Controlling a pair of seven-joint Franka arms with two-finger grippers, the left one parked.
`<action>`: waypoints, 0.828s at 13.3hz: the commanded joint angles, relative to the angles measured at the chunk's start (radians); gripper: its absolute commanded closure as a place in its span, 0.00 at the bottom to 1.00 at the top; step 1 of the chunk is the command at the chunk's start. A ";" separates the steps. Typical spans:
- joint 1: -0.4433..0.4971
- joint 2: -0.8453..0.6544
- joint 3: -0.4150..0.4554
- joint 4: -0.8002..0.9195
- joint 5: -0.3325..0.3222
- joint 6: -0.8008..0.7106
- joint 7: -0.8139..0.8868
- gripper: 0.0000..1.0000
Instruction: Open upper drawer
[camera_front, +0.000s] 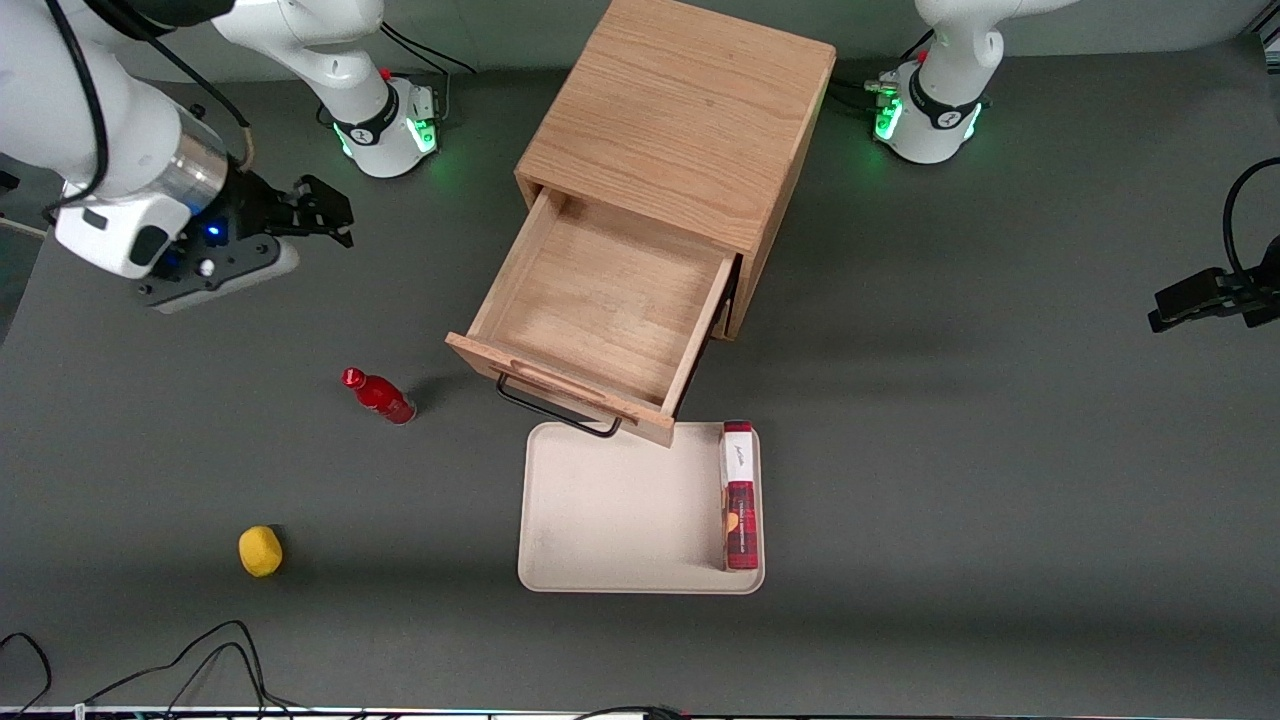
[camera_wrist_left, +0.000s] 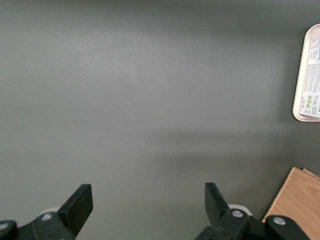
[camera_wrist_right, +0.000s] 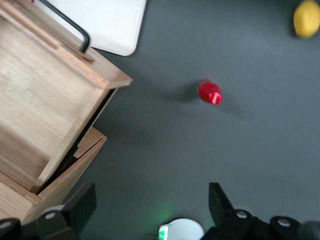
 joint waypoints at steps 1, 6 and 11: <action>-0.100 -0.018 0.010 -0.078 0.062 0.021 0.039 0.00; -0.185 -0.046 0.011 -0.069 0.052 0.009 0.036 0.00; -0.174 -0.055 -0.016 -0.052 0.041 -0.002 0.043 0.00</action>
